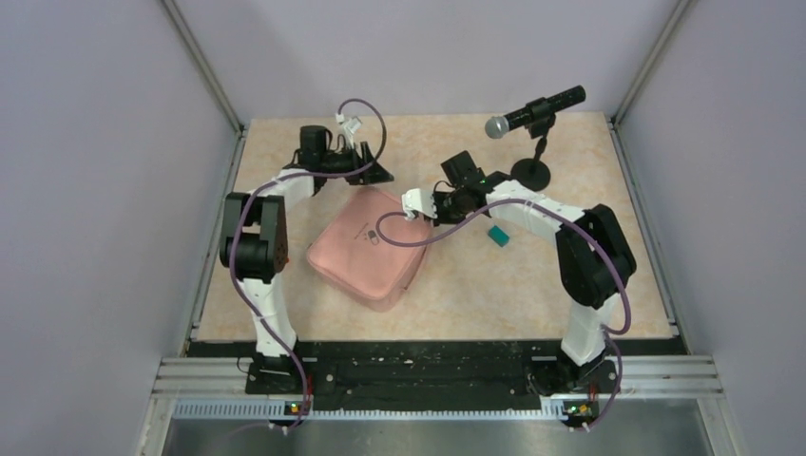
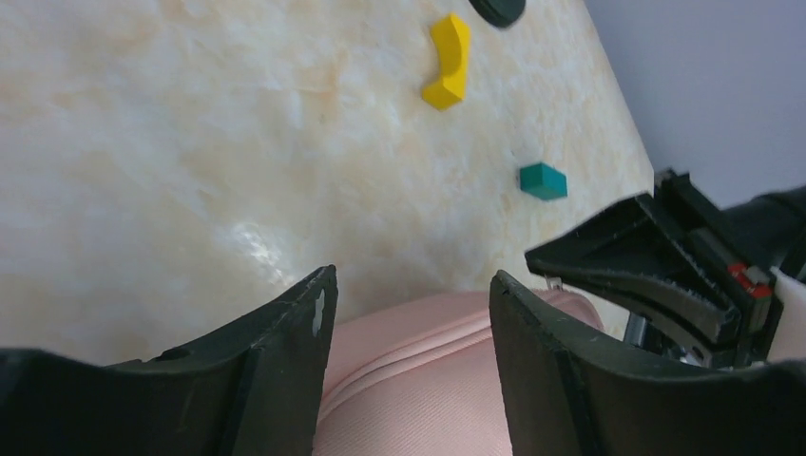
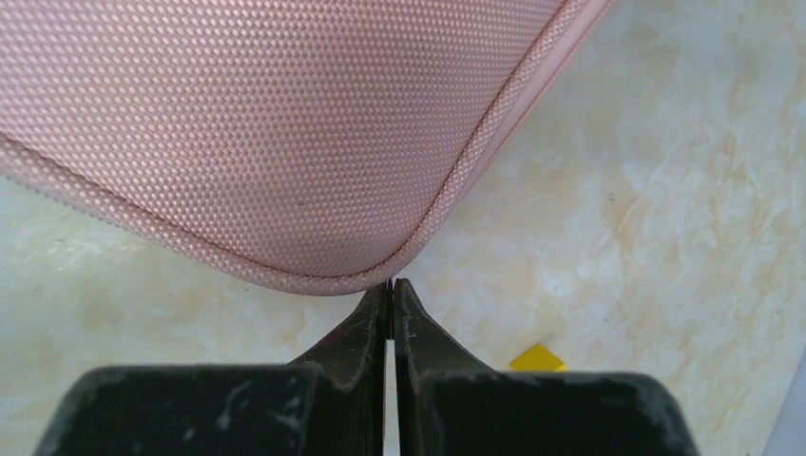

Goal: Organize the medicine kit

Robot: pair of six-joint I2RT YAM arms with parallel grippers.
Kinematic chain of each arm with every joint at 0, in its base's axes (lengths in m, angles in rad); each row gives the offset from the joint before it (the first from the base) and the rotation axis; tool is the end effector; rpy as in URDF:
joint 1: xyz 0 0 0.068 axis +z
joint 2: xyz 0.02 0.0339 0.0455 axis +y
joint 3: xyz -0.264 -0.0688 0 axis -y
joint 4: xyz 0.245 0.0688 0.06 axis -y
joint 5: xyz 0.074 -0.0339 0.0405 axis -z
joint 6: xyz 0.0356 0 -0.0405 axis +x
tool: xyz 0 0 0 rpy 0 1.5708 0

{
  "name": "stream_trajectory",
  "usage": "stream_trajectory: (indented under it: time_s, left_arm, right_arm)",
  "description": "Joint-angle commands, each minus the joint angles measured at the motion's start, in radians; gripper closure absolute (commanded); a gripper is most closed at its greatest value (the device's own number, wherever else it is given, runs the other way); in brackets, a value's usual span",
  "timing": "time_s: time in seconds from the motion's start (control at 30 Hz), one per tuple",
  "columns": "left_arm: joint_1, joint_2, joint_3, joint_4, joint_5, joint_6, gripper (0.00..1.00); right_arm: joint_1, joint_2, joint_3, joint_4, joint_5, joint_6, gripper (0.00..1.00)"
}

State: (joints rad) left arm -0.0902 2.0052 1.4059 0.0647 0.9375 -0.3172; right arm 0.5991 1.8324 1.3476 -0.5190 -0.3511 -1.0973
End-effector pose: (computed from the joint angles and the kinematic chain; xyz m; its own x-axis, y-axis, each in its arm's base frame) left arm 0.4447 -0.0690 0.2159 -0.7142 -0.1207 -0.6894 0.5487 0.5149 -0.6586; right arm 0.3158 0.2304 0.2168 0.2894 -0.8143 -0.5031 -0.9310 -0.1172 -0.3457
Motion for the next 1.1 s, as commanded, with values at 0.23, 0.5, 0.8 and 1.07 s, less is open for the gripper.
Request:
stream_trajectory:
  time_s: [0.23,0.5,0.8,1.07]
  left_arm:
    - [-0.016,-0.086,-0.124,-0.241,0.119,0.224,0.52]
    - [-0.014,-0.157,-0.215,-0.378,0.061,0.405,0.49]
    - [-0.022,-0.052,-0.127,-0.472,0.029,0.471,0.62]
    - [-0.005,0.000,-0.025,-0.577,0.053,0.514,1.00]
  right_arm:
    - [-0.029,0.148,0.195,0.107,0.021,0.001,1.00]
    - [-0.031,0.257,0.352,0.100,-0.014,-0.004,1.00]
    - [-0.031,0.270,0.358,0.100,-0.020,0.003,1.00]
    - [-0.037,0.196,0.260,0.082,-0.004,-0.049,1.00]
